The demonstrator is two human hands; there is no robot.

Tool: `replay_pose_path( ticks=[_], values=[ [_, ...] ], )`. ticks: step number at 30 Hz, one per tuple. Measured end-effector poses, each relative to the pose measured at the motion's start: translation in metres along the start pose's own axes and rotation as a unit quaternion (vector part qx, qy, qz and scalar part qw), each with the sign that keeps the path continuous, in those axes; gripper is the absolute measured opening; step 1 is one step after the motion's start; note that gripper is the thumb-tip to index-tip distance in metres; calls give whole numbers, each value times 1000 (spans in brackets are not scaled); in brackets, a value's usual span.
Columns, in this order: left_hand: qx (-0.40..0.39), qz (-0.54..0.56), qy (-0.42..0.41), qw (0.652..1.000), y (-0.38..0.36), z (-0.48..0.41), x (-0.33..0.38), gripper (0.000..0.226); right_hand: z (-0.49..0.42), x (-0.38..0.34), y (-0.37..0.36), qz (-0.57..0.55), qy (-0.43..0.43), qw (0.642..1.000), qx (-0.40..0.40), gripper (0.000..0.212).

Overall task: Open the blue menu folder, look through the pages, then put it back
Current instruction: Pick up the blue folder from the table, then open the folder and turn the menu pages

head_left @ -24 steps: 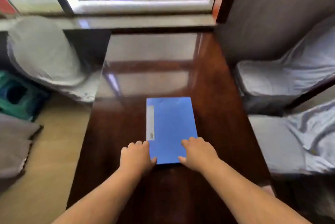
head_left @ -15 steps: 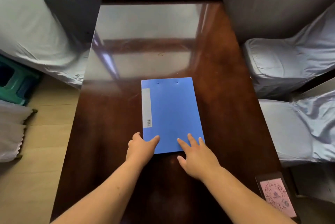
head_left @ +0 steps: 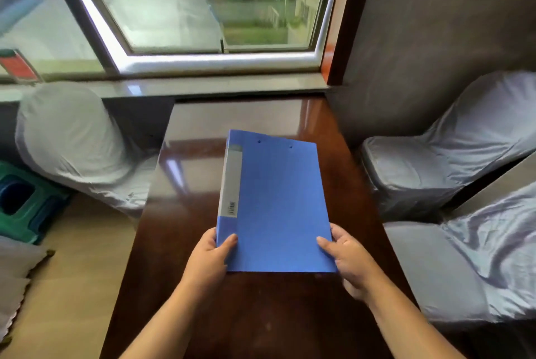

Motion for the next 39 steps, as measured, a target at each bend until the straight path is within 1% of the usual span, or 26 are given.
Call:
replay_pose_path(
  ticks=[1, 2, 4, 6, 8, 10, 13, 15, 17, 18, 20, 21, 23, 25, 26, 27, 28, 30, 31, 32, 34, 37, 39],
  values=[
    [7, 6, -35, 999, 5, 4, 24, 35, 9, -25, 1, -18, 27, 999, -6, 27],
    [20, -14, -83, 996, 10, 9, 49, 52, 18, -49, 2, -34, 57, 998, -14, 28],
    [55, -122, -185, 974, 18, 23, 98, 93, 34, -91, 0, -73, 110, 991, -28, 29],
    [72, -220, -253, 939, 19, 45, 136, 124, 49, -123, -1, -115, 141, 982, -41, 32],
    [72, -286, -285, 912, 21, 62, 156, 146, 62, -146, -1, -146, 172, 973, -50, 36],
    [77, -331, -310, 888, 24, 72, 169, 154, 71, -160, 0, -161, 193, 966, -54, 38],
    [86, -335, -330, 878, 30, 84, 183, 153, 83, -171, 3, -190, 201, 958, -74, 39],
    [84, -322, -343, 878, 32, 92, 187, 153, 90, -175, 5, -220, 186, 953, -92, 37],
    [85, -315, -358, 875, 33, 102, 190, 149, 92, -174, 10, -243, 161, 952, -92, 34],
    [86, -316, -362, 872, 34, 105, 192, 146, 93, -173, 13, -247, 144, 954, -89, 38],
    [92, -327, -371, 864, 33, 109, 195, 141, 94, -169, 17, -244, 116, 958, -92, 58],
    [96, -330, -383, 858, 32, 112, 198, 137, 96, -172, 17, -227, 125, 961, -94, 61],
    [107, -317, -412, 848, 33, 120, 204, 130, 102, -181, 16, -200, 160, 961, -105, 52],
    [125, -277, -445, 842, 40, 126, 210, 119, 101, -186, 21, -208, 175, 959, -85, 59],
    [143, -255, -447, 845, 45, 128, 212, 110, 101, -187, 24, -216, 180, 957, -74, 57],
    [164, -236, -430, 856, 51, 128, 213, 103, 101, -189, 27, -224, 187, 954, -69, 52],
    [177, -214, -391, 877, 56, 126, 213, 98, 100, -189, 30, -236, 188, 951, -65, 47],
    [174, -128, -274, 937, 65, 113, 202, 94, 101, -187, 37, -274, 174, 944, -66, 43],
    [163, -71, -227, 958, 67, 108, 195, 86, 103, -188, 38, -285, 171, 941, -69, 42],
    [158, -30, -200, 966, 68, 103, 190, 78, 106, -189, 39, -292, 170, 939, -72, 40],
    [149, 3, -194, 970, 72, 97, 184, 69, 114, -196, 39, -295, 177, 936, -68, 35],
    [144, 51, -174, 973, 76, 91, 172, 70, 117, -200, 36, -291, 170, 939, -59, 23],
    [142, 49, -157, 976, 75, 89, 169, 74, 115, -200, 36, -294, 166, 940, -58, 25]
  ],
)
Point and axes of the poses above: each hand's wrist, its own z-axis away from the middle knuckle, its own y-axis out of the back of the hand, x = y × z, the point moved 9 cm from there along -z, towards the middle knuckle, and after that the axes turned 8 degrees about x, right-handed, at the moved point
